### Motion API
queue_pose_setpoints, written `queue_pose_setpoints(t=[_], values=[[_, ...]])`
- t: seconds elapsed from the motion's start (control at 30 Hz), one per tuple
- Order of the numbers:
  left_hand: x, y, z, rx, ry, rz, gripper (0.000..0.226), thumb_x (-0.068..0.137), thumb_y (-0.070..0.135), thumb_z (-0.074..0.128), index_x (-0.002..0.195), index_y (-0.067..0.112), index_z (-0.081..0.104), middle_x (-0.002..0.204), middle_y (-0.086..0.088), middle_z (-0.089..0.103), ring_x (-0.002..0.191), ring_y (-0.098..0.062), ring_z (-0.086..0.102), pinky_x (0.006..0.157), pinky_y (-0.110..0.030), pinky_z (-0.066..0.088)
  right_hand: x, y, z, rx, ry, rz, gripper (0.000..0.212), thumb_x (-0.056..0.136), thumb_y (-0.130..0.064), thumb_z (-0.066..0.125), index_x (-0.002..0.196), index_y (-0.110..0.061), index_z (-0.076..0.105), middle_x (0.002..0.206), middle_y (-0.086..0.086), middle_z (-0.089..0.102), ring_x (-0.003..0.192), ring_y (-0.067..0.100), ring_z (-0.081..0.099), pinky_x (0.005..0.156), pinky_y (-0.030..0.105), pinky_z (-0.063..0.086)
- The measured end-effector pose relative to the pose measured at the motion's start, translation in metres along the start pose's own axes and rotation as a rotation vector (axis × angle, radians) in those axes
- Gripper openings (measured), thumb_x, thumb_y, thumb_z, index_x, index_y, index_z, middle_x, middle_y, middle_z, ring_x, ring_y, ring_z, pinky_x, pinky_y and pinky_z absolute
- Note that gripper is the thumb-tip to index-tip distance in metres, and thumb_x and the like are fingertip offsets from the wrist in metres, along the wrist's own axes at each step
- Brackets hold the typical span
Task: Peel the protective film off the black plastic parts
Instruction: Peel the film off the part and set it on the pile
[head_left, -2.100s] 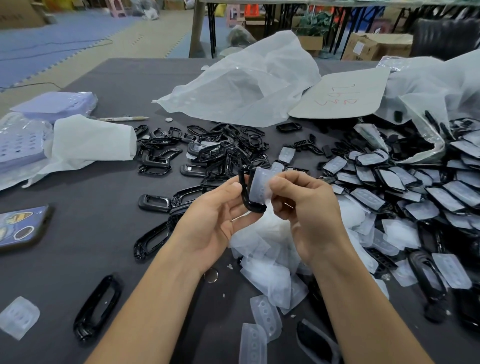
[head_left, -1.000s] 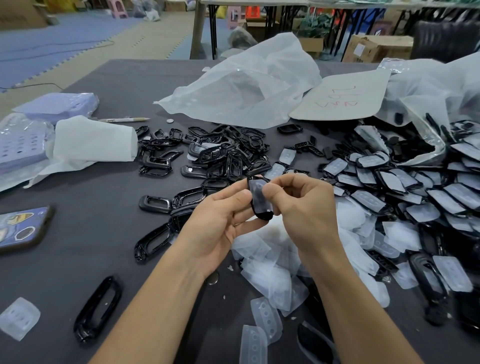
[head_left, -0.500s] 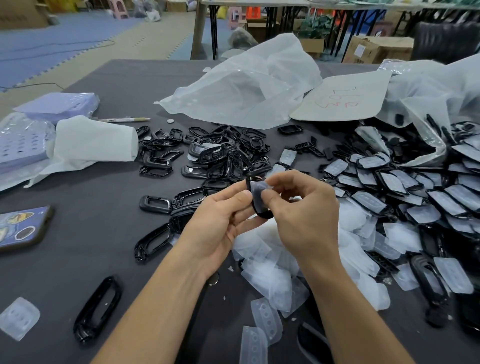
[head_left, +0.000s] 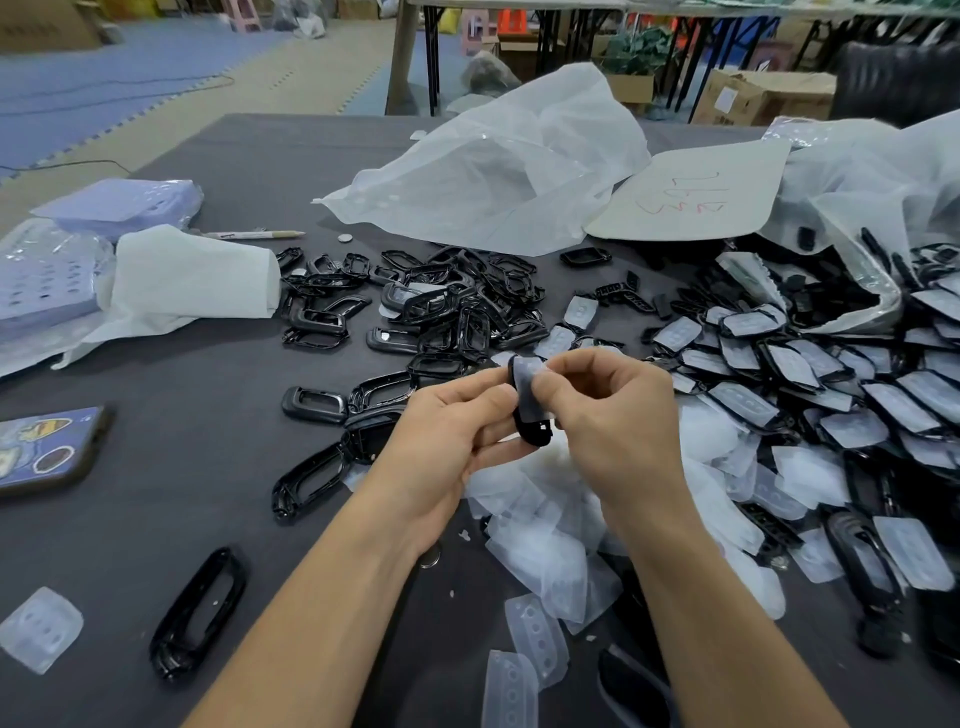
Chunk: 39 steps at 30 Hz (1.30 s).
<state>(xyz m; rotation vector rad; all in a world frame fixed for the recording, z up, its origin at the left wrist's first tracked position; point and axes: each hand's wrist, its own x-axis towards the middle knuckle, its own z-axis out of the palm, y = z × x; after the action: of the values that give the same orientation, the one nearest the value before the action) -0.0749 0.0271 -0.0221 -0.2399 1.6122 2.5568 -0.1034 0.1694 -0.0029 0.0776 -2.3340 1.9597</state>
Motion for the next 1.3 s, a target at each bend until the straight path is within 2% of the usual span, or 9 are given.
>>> queue_pose_setpoints(t=[0.1, 0.2, 0.27, 0.37, 0.5, 0.77, 0.93, 1.13, 1.3], values=[[-0.003, -0.001, 0.001, 0.021, -0.064, 0.008, 0.028, 0.104, 0.001, 0.049, 0.124, -0.001, 0.069, 0.065, 0.008, 0.07, 0.058, -0.003, 0.068, 0.071, -0.022, 0.061, -0.007, 0.001, 0.006, -0.189, 0.098, -0.188, 0.014, 0.083, -0.021, 0.082, 0.073, -0.025, 0.074, 0.066, -0.014, 0.072, 0.063, 0.005, 0.07, 0.065, 0.026, 0.058], [-0.006, 0.001, 0.003, 0.019, -0.079, 0.03, 0.026, 0.1, -0.002, 0.055, 0.12, -0.001, 0.072, 0.076, 0.0, 0.075, 0.062, -0.005, 0.07, 0.068, -0.02, 0.06, -0.011, -0.002, 0.01, -0.252, 0.116, -0.24, 0.014, 0.084, -0.018, 0.081, 0.074, -0.024, 0.074, 0.065, -0.015, 0.07, 0.062, 0.003, 0.067, 0.061, 0.018, 0.054], [-0.005, 0.001, 0.003, 0.01, -0.011, 0.021, 0.026, 0.097, -0.004, 0.059, 0.113, 0.003, 0.077, 0.094, -0.013, 0.078, 0.072, -0.014, 0.074, 0.067, -0.023, 0.061, -0.008, -0.003, 0.007, -0.008, 0.123, -0.068, 0.018, 0.086, -0.01, 0.077, 0.072, -0.02, 0.072, 0.062, -0.011, 0.068, 0.055, 0.004, 0.059, 0.058, 0.022, 0.051], [-0.003, 0.001, 0.002, -0.029, 0.088, -0.018, 0.024, 0.095, -0.007, 0.06, 0.105, 0.004, 0.079, 0.105, -0.017, 0.079, 0.08, -0.02, 0.076, 0.068, -0.028, 0.064, -0.001, -0.009, -0.002, 0.519, 0.069, 0.239, 0.025, 0.089, 0.003, 0.064, 0.071, -0.014, 0.062, 0.058, 0.001, 0.06, 0.052, 0.013, 0.047, 0.055, 0.025, 0.042], [-0.004, 0.001, 0.004, -0.021, 0.132, -0.011, 0.025, 0.094, -0.01, 0.06, 0.101, 0.005, 0.079, 0.103, -0.016, 0.079, 0.08, -0.021, 0.077, 0.066, -0.03, 0.065, 0.005, -0.01, -0.013, 0.755, 0.04, 0.337, 0.024, 0.093, 0.005, 0.055, 0.076, -0.012, 0.057, 0.064, 0.009, 0.067, 0.056, 0.017, 0.061, 0.053, 0.023, 0.05], [-0.005, 0.0, 0.008, 0.088, 0.235, 0.085, 0.019, 0.092, -0.002, 0.067, 0.096, 0.009, 0.082, 0.091, -0.014, 0.08, 0.068, -0.019, 0.075, 0.055, -0.025, 0.058, 0.006, -0.005, -0.007, 0.38, 0.009, 0.218, 0.021, 0.086, 0.009, 0.066, 0.097, -0.01, 0.064, 0.074, 0.008, 0.073, 0.056, 0.014, 0.06, 0.052, 0.021, 0.046], [-0.006, -0.001, 0.009, 0.154, 0.239, 0.141, 0.025, 0.091, -0.002, 0.068, 0.09, 0.018, 0.084, 0.09, -0.012, 0.081, 0.072, -0.018, 0.076, 0.056, -0.025, 0.058, 0.002, 0.005, 0.002, 0.087, -0.076, 0.075, 0.013, 0.079, -0.01, 0.081, 0.083, -0.017, 0.072, 0.068, -0.006, 0.066, 0.06, 0.009, 0.058, 0.061, 0.027, 0.048], [-0.008, 0.001, 0.01, 0.205, 0.179, 0.191, 0.028, 0.082, 0.001, 0.072, 0.089, 0.024, 0.085, 0.092, -0.007, 0.081, 0.078, -0.015, 0.076, 0.07, -0.035, 0.06, 0.004, 0.008, 0.005, 0.059, -0.111, 0.071, 0.015, 0.069, -0.025, 0.079, 0.076, -0.013, 0.073, 0.062, -0.004, 0.06, 0.057, 0.012, 0.051, 0.062, 0.036, 0.044], [-0.008, -0.003, 0.01, 0.214, 0.189, 0.22, 0.029, 0.074, 0.001, 0.071, 0.092, 0.02, 0.085, 0.093, -0.01, 0.081, 0.079, -0.021, 0.075, 0.07, -0.034, 0.061, 0.007, 0.009, 0.003, 0.131, -0.117, 0.103, 0.02, 0.077, -0.006, 0.08, 0.062, -0.012, 0.069, 0.054, 0.0, 0.058, 0.049, 0.013, 0.047, 0.055, 0.032, 0.041]])
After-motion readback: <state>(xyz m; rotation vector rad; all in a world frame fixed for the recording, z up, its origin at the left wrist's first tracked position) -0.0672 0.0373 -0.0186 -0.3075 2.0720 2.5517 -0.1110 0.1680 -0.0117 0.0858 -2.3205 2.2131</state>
